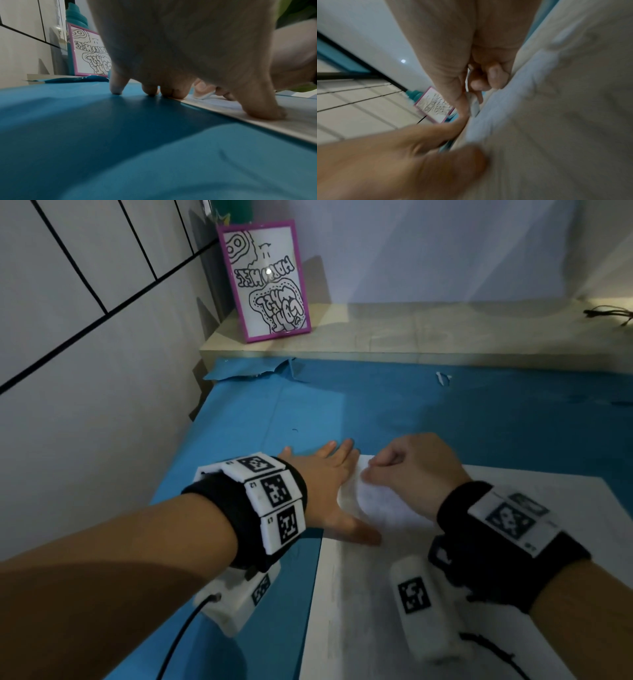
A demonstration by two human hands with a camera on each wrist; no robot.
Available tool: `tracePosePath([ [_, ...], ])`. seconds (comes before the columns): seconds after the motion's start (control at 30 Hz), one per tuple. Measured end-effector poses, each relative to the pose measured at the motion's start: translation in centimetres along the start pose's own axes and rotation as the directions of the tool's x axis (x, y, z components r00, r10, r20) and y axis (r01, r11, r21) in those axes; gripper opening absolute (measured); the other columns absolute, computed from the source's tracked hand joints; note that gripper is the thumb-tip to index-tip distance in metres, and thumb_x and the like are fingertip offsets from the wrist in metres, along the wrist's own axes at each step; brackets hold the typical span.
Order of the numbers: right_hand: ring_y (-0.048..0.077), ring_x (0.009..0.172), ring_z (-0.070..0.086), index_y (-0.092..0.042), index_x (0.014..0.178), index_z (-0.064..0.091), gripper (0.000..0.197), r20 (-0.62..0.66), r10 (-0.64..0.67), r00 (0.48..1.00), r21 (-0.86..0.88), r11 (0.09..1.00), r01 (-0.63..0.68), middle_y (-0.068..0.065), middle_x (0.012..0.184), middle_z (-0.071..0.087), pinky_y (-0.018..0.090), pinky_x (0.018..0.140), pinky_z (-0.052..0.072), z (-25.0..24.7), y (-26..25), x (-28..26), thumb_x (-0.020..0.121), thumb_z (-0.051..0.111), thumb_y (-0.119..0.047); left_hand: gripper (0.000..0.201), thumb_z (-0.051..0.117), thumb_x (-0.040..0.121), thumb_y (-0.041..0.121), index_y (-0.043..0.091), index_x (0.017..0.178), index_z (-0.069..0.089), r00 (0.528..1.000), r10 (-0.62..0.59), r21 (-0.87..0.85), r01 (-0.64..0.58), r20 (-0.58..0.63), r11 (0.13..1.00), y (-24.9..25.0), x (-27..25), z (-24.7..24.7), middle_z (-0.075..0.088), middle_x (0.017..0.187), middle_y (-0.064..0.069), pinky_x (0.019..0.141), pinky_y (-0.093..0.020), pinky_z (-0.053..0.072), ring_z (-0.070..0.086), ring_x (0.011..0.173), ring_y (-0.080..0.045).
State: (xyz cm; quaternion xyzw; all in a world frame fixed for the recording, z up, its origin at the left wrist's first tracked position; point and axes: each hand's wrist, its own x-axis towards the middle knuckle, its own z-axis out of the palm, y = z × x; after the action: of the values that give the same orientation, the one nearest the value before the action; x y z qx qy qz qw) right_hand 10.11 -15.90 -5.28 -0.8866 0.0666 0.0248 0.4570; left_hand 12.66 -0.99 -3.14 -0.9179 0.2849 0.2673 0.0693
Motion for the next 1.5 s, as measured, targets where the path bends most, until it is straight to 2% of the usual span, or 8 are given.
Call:
tracePosePath([
  [0.13,-0.005,0.039,0.047,-0.019,0.058,0.062,0.020,0.061,0.005,0.998,0.076,0.997,-0.009,-0.010,0.049,0.055,0.008,0.044,0.034,1.1,0.0,-0.8,0.070,0.078,-0.014,0.120,0.052,0.070,0.079,0.021,0.151,-0.015,1.000,0.006,0.001,-0.006,0.025,1.000,-0.1,-0.2,-0.6,-0.021,0.157,0.010,0.115,-0.059,0.004,-0.013,0.145,-0.009],
  [0.43,0.006,0.068,0.058,-0.017,0.073,0.068,0.011,0.012,-0.006,1.000,-0.001,1.000,0.006,-0.006,0.076,0.066,0.013,0.059,0.040,0.8,-0.7,0.4,0.074,0.077,-0.023,0.126,0.049,0.060,0.088,0.030,0.148,-0.021,0.997,0.044,0.047,-0.047,0.063,0.998,-2.9,0.2,0.2,-0.027,0.153,0.016,0.116,-0.054,-0.005,-0.019,0.143,-0.009],
  [0.6,-0.002,0.046,0.048,-0.016,0.061,0.066,0.015,0.104,-0.083,0.991,0.021,0.996,0.082,-0.009,0.055,0.059,0.008,0.047,0.035,1.6,-1.1,-0.3,0.073,0.077,-0.015,0.130,0.052,0.054,0.089,0.034,0.149,-0.019,0.998,0.056,0.012,-0.056,0.036,0.998,-2.7,0.6,0.1,-0.025,0.154,0.017,0.114,-0.057,-0.006,-0.018,0.143,-0.009],
  [0.97,-0.002,0.051,0.048,-0.023,0.054,0.059,0.025,0.033,-0.080,0.996,-0.096,0.992,0.083,-0.012,0.057,0.056,0.006,0.049,0.037,0.9,-1.5,1.0,0.073,0.075,-0.017,0.129,0.053,0.054,0.089,0.035,0.149,-0.016,0.998,0.056,0.023,-0.057,0.030,0.998,-2.7,0.8,0.1,-0.023,0.155,0.016,0.114,-0.059,-0.001,-0.017,0.144,-0.010],
  [1.07,0.000,0.047,0.049,-0.013,0.057,0.065,0.016,0.161,-0.084,0.983,-0.016,0.996,0.088,-0.006,0.055,0.061,0.015,0.053,0.041,1.5,-1.7,0.3,0.070,0.075,-0.010,0.127,0.055,0.055,0.087,0.036,0.150,-0.012,0.998,0.055,0.005,-0.055,0.027,0.998,-2.8,0.8,0.0,-0.023,0.155,0.016,0.114,-0.059,-0.001,-0.016,0.144,-0.011],
  [1.2,-0.001,0.051,0.050,-0.021,0.054,0.060,0.025,0.057,-0.093,0.994,-0.073,0.993,0.097,-0.010,0.057,0.059,0.010,0.052,0.039,1.3,-1.6,0.7,0.073,0.076,-0.015,0.128,0.055,0.055,0.088,0.038,0.149,-0.015,0.998,0.057,0.010,-0.057,0.029,0.998,-2.7,0.8,0.1,-0.023,0.155,0.016,0.114,-0.058,-0.002,-0.016,0.145,-0.012],
  [1.3,0.003,0.051,0.051,-0.016,0.055,0.064,0.019,0.163,-0.086,0.983,-0.065,0.993,0.098,-0.005,0.058,0.062,0.019,0.057,0.043,1.3,-2.0,0.4,0.069,0.075,-0.010,0.126,0.058,0.055,0.086,0.040,0.149,-0.012,0.998,0.056,-0.006,-0.056,0.030,0.998,-2.7,0.7,0.0,-0.023,0.155,0.015,0.114,-0.059,-0.001,-0.015,0.145,-0.013],
  [1.5,-0.001,0.050,0.049,-0.024,0.055,0.059,0.024,0.127,-0.085,0.988,-0.116,0.988,0.099,-0.012,0.056,0.056,0.007,0.047,0.035,0.6,-1.7,-0.1,0.071,0.077,-0.017,0.131,0.053,0.054,0.089,0.033,0.149,-0.018,0.998,0.051,0.014,-0.052,0.032,0.999,-2.8,0.8,0.1,-0.024,0.155,0.017,0.114,-0.057,-0.003,-0.017,0.144,-0.011],
])
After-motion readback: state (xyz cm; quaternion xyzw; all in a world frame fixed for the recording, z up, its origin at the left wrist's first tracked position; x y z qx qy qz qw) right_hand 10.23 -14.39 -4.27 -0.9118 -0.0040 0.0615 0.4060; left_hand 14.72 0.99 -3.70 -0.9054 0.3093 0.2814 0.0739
